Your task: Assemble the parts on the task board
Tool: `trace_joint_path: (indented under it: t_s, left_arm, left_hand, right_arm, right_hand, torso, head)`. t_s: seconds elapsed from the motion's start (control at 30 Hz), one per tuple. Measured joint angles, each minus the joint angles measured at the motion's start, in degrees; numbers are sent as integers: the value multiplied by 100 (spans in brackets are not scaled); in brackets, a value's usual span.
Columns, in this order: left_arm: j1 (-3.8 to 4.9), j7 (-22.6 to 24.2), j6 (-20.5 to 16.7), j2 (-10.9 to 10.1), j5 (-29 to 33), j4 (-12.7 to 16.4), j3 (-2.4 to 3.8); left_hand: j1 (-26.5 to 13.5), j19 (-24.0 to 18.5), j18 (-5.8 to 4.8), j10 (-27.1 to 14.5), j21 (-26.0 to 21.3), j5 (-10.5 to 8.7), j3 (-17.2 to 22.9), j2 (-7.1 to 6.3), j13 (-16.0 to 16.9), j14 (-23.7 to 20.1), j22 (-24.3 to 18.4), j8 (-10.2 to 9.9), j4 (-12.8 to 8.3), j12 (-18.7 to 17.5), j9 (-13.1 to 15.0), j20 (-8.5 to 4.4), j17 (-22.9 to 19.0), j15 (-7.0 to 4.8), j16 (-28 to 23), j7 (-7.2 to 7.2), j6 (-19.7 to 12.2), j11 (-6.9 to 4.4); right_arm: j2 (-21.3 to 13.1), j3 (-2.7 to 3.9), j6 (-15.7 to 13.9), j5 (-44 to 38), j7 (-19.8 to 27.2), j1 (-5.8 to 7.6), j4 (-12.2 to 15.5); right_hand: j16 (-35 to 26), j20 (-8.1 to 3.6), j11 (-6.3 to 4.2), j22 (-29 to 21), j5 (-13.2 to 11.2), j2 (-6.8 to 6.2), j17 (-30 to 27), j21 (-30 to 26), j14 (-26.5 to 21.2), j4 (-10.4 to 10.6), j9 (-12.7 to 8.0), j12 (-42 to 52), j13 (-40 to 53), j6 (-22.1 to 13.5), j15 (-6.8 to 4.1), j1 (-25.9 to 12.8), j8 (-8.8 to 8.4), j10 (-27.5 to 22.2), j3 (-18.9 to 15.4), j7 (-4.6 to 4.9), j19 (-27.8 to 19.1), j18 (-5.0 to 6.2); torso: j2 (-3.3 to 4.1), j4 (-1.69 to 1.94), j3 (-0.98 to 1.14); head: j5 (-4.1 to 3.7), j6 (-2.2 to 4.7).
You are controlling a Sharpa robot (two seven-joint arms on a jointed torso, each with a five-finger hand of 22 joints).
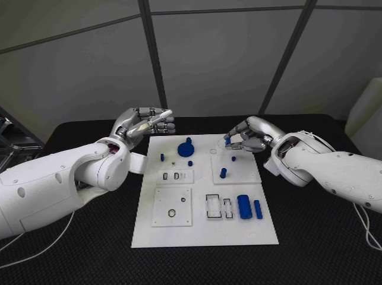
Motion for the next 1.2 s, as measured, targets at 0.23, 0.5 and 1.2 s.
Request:
trace_joint_path:
  t_s: [0.23, 0.5, 1.2]
  left_arm:
    - [0, -4, 2, 10, 4, -17, 0]
    - [0, -9, 2, 49, 17, -43, 0]
    - [2, -36, 26, 141, 33, -80, 0]
  left_hand:
    - [0, 0, 0, 0, 0, 0, 0, 0, 0, 0, -8, 0, 0, 0, 0, 0, 5, 0, 0, 0, 0, 0]
    - [0, 0, 0, 0, 0, 0, -4, 0, 0, 0, -9, 0, -4, 0, 0, 0, 6, 0, 0, 0, 0, 0]
    - [0, 0, 0, 0, 0, 0, -16, 0, 0, 0, -14, 0, -16, 0, 0, 0, 5, 0, 0, 0, 0, 0]
  right_arm:
    - [356, 4, 2, -101, -67, -57, 256]
    - [817, -11, 98, -595, -537, -179, 383]
    - [1476, -151, 359, -1494, -1421, -348, 249]
  right_hand:
    - [0, 0, 0, -1, 88, 7, 0, 0, 0, -49, 1, 0, 0, -2, 0, 7, -67, 0, 48, -2, 0, 0]
    - [0, 0, 0, -1, 87, 20, -1, 0, 0, -49, 2, 0, 0, -5, 0, 21, -101, 0, 48, -3, 0, 0]
    - [0, 0, 0, -2, 86, 18, -1, -22, 0, -49, 10, -1, 0, -34, 1, 22, -128, 0, 48, -8, 0, 0]
  torso:
    - [-2, 1, -5]
    - [3, 3, -9]
    - [8, 1, 1]
  head:
    - [69, -30]
    - [136, -77]
    - [248, -142]
